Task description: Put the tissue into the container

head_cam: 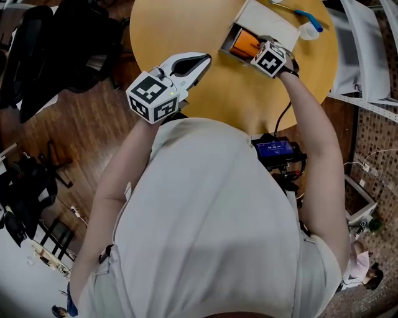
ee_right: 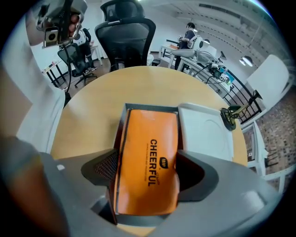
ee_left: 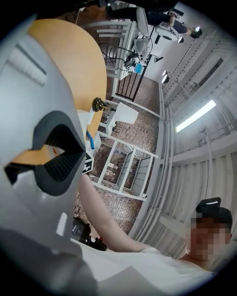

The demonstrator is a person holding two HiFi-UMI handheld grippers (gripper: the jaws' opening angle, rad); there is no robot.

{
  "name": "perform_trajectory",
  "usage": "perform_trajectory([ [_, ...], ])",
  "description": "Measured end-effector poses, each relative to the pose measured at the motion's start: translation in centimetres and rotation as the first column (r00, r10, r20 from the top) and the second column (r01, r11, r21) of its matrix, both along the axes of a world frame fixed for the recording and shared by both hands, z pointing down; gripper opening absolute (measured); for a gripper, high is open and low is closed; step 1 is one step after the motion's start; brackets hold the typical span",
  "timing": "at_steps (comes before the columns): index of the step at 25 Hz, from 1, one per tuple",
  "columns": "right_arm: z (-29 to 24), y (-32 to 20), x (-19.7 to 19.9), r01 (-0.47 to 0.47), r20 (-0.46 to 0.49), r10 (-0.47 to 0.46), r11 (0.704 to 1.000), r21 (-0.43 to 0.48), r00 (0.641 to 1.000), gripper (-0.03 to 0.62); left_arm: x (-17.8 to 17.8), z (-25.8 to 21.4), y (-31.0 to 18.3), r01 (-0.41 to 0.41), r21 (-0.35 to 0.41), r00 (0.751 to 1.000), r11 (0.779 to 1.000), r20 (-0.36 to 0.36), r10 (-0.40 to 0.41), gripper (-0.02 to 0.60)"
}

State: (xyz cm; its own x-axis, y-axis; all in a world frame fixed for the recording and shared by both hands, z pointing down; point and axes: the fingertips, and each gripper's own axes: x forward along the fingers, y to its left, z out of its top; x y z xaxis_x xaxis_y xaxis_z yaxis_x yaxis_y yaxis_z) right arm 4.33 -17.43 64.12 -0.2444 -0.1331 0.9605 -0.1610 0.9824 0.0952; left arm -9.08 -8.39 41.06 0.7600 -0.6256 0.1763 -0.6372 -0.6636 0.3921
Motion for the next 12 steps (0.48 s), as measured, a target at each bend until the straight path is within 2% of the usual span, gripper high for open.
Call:
perform_trajectory([
  [2, -0.8, 0.1, 0.1, -0.012, 0.033, 0.012, 1.000, 0.003, 0.999, 0.396, 0.2, -0.1, 0.1, -0.008, 0.004, 1.000, 1.000, -0.004, 0.008, 0.000],
  [5, -3.9, 0.6, 0.3, -0.066, 0.139, 0.061, 0.997, 0.032, 0.988, 0.390, 0.6, -0.1, 0.4, -0.019, 0.008, 1.000, 1.000, -0.006, 0.019, 0.000],
  [7, -6.5, 1.1, 0.9, -0.129, 0.245, 0.113, 0.990, 0.053, 0.963, 0.333, 0.9, -0.2, 0.7, -0.028, 0.013, 1.000, 1.000, -0.004, 0.028, 0.000],
  [9, -9.7, 2.0, 1.5, -0.204, 0.375, 0.175, 0.978, 0.039, 0.911, 0.262, 1.4, -0.5, 0.8, -0.039, 0.021, 0.999, 0.999, -0.001, 0.039, 0.000],
  [12, -15.6, 4.2, 2.0, -0.277, 0.562, 0.242, 0.961, -0.024, 0.791, 0.149, 2.3, -1.1, 0.6, -0.059, 0.035, 0.998, 0.998, 0.009, 0.059, 0.000],
])
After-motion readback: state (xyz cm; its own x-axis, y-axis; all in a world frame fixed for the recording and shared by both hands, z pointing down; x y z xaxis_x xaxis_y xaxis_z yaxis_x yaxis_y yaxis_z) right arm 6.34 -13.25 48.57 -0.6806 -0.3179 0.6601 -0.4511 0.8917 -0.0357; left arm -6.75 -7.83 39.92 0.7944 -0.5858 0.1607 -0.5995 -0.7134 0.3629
